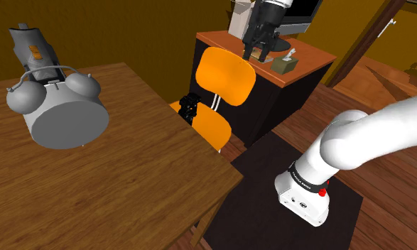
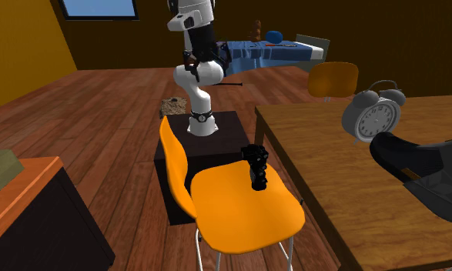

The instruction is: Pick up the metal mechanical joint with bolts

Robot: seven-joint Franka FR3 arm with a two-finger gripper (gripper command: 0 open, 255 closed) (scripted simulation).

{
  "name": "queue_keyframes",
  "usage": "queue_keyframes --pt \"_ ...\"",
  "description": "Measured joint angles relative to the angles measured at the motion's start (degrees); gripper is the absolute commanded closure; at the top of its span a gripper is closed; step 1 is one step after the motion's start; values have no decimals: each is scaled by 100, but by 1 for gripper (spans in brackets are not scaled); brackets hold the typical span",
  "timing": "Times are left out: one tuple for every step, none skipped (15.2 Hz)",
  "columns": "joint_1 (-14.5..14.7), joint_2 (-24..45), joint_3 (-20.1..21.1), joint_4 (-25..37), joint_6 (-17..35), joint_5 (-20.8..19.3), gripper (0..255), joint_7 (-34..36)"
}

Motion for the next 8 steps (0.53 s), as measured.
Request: queue_keyframes --pt "39 253 5 107 44 42 0 -36" --pt "83 502 23 205 93 92 0 -57" --pt "117 732 27 313 110 132 0 -96" --pt "160 988 46 390 191 184 0 -129" --pt "185 1211 43 474 218 219 0 -186" --pt "220 1480 54 606 257 264 0 -224" --pt "247 1736 59 752 261 304 0 -271" --pt "274 1976 67 860 287 344 0 -320"
